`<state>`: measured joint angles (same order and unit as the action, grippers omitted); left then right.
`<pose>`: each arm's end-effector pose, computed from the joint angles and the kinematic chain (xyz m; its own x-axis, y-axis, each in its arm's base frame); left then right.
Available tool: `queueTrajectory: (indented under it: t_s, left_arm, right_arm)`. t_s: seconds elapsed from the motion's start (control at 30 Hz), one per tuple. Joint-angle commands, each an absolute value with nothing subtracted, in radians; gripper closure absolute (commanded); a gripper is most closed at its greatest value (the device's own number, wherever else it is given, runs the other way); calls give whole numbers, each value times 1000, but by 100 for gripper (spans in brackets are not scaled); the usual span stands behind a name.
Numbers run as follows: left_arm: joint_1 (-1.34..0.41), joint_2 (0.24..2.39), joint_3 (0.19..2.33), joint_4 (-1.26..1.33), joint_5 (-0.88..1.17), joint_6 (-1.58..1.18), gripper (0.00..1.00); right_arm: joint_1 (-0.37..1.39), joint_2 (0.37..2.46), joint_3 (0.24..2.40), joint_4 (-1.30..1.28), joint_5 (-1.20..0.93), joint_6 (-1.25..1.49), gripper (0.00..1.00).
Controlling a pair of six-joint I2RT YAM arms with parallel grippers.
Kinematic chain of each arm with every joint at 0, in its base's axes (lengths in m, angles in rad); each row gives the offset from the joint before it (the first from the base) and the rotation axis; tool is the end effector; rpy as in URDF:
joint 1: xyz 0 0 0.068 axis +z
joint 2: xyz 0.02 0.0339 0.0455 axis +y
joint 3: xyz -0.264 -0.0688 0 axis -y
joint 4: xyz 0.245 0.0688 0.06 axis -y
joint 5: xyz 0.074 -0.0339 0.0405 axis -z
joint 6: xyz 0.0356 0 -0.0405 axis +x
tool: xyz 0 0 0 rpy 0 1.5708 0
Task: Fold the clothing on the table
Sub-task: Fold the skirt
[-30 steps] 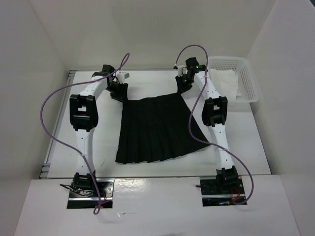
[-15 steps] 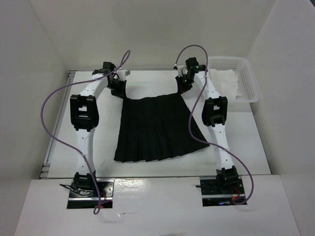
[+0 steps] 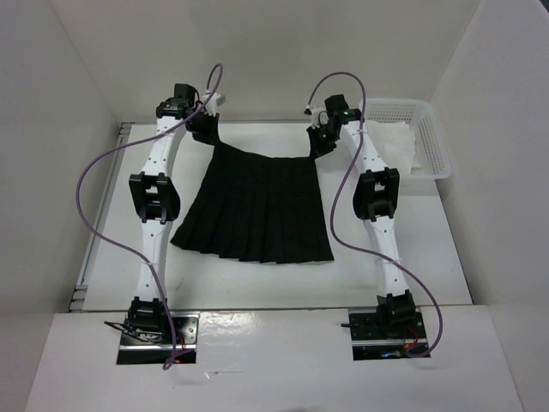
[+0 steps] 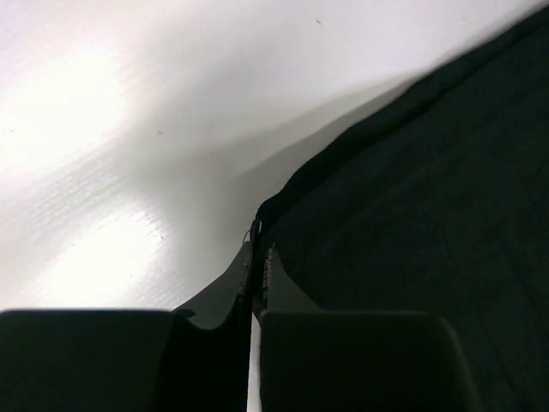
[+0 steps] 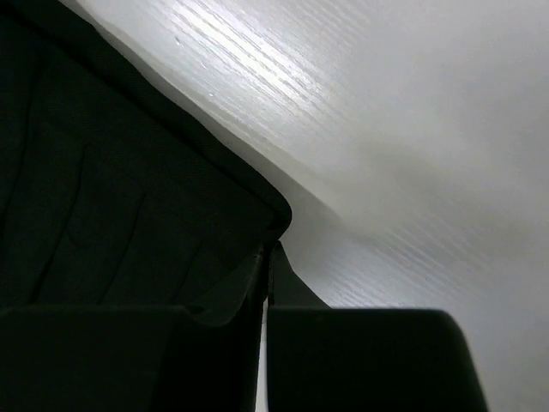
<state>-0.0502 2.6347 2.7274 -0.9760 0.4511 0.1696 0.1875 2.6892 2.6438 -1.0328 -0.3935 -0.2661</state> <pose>0.5550 -0.0434 0.2421 -0.7065 0.1876 -0.6824 0.4471 0.8657 -0.2250 0.5432 0.1169 0.1835 -0.7431 -0.3882 -0.5451 -0.5656 0.7996 0.2016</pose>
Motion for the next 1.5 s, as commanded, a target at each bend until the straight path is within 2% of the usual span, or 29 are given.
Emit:
queueTrajectory:
  t_s: [0.0,0.5,1.0,1.23,1.47]
  left_arm:
    - [-43,2629,2775,-1080,528,212,100]
    - [-43,2358,2695,-1298,679,339,100]
    - [-72,2034,2131,-1298,670,596,100]
    - [-83,1875,1947,-1298,637,679,100]
    - [-120,1772,1806,-1298,604,703,100]
  right_arm:
    - [196,2559,2688,-1003,-374,-245,100]
    - [196,2336,2606,-1025,-437,-276,100]
    - [196,2264,2600,-1299,-482,-465,100]
    - [196,2132,2455,-1299,-491,-534,100]
    - [206,1977,2169,-1299,-502,-621,100]
